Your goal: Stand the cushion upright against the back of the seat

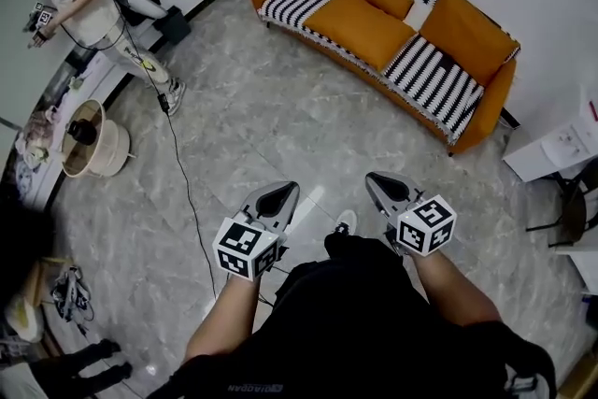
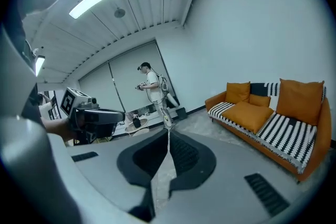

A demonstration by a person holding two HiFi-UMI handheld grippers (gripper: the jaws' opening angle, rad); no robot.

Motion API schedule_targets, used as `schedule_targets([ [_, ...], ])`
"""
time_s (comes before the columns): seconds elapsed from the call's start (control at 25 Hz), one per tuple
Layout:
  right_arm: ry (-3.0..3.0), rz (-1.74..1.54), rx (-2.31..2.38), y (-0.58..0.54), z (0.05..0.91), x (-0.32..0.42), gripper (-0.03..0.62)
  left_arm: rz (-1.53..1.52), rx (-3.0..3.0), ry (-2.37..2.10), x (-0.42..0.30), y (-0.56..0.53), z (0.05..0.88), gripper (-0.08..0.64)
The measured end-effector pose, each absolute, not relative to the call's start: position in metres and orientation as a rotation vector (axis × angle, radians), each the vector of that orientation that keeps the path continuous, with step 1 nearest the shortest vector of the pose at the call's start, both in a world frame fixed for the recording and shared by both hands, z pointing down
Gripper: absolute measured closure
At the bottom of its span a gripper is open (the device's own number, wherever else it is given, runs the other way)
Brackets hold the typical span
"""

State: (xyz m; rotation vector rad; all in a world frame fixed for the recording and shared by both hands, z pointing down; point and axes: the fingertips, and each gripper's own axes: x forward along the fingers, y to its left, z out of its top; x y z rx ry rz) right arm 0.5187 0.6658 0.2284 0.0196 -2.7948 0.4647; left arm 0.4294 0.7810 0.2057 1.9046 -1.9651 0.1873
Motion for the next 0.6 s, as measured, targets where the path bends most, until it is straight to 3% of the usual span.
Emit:
schedule_targets([
  [0.6, -2.828, 0.487, 0.048, 0.556, 0.230, 0.448, 0.554, 0.234, 1.918, -1.949, 0.353, 0.665, 0.207, 0.543],
])
